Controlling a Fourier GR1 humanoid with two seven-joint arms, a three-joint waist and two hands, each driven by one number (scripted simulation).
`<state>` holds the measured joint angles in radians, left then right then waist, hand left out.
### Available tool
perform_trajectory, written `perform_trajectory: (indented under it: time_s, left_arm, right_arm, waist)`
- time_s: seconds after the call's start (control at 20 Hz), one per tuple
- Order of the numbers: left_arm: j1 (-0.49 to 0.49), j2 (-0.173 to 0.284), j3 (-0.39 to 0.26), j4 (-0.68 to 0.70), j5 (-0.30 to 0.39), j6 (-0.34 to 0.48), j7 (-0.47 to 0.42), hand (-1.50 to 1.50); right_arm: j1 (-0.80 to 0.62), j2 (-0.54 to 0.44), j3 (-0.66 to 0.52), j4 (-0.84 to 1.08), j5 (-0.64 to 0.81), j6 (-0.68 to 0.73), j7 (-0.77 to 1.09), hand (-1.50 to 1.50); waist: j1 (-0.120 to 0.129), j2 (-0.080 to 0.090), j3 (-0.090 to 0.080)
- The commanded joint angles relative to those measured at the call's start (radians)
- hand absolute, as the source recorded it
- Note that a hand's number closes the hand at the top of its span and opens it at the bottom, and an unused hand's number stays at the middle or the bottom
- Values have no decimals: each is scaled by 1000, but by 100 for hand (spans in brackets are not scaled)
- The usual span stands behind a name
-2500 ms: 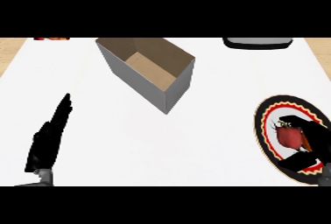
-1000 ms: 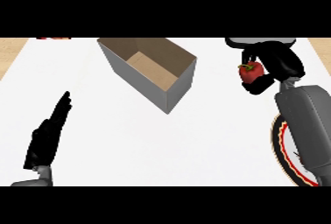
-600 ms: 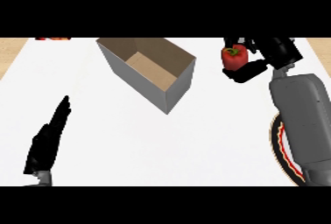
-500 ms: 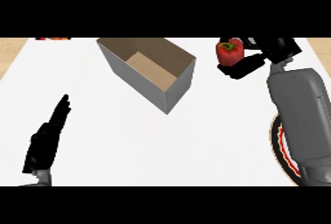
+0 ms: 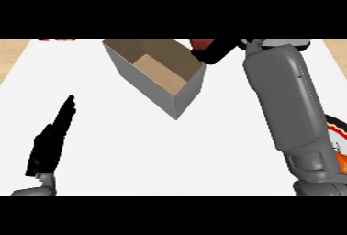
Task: Pick the bell pepper from the plate and place it in the cardboard box
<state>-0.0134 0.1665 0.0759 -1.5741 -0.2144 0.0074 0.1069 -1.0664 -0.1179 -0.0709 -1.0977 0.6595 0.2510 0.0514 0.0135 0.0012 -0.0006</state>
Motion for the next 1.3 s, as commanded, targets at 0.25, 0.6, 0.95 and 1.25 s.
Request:
perform_trajectory:
  time_s: [0.25,0.6,0.95,1.25]
  left_arm:
    - [-15,5,0,11,-5,-13,-7,0]
    - [-36,-9,-24,19,-16,-18,-11,0]
    - [-59,-26,-47,40,-29,-16,-32,0]
    - [-80,-24,-36,59,-34,-8,-11,0]
  right_arm:
    - [-170,115,78,323,26,-171,63,150]
    - [-288,117,94,632,22,-275,11,150]
    - [-284,118,116,798,-61,-361,16,-150]
    - [-275,118,104,837,-163,-415,-80,-150]
  waist:
    - [21,6,0]
    - [55,18,-1]
    - [93,31,-1]
    - [99,31,-1]
